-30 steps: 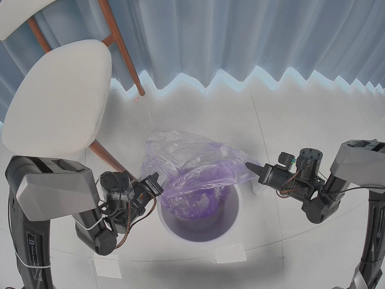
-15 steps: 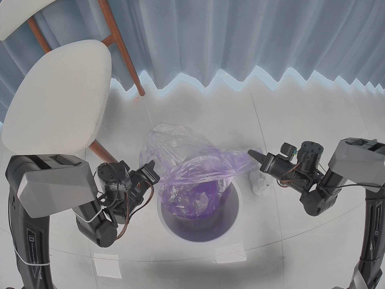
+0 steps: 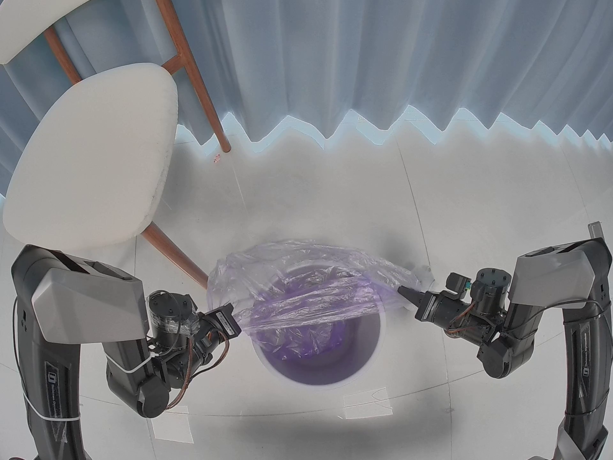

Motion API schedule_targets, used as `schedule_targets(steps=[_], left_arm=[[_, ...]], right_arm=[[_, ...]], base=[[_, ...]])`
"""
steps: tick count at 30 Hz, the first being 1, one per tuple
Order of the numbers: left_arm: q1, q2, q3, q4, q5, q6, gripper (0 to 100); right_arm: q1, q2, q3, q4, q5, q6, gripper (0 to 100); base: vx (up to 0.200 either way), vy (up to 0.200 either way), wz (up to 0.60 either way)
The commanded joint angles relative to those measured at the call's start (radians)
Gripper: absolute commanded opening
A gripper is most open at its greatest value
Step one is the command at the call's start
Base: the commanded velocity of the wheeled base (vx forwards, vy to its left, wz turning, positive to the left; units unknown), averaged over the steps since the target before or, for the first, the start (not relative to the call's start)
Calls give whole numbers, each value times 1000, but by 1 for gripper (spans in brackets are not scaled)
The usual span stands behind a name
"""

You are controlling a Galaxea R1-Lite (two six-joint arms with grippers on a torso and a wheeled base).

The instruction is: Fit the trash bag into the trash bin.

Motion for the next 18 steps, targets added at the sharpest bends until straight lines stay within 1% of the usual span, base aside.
schedule_targets(steps=[1,8,10,13,18], left_arm=[[-6,0,37,0,-1,2,0],[-57,-82,121,-2,1,12,0],[-87,-103,174,0,2,12,0],[-99,-94,210,-2,2,13,0],[-101,-83,210,-2,2,15,0]], right_arm=[[-1,6,45,-18,0,-1,0],[5,-151,163,-18,6,14,0],[11,-201,228,-18,6,4,0],[25,-231,292,-18,8,0,0],[31,-232,350,-18,9,4,0]], base=[[0,0,0],[0,0,0],[0,0,0],[0,0,0],[0,0,0]])
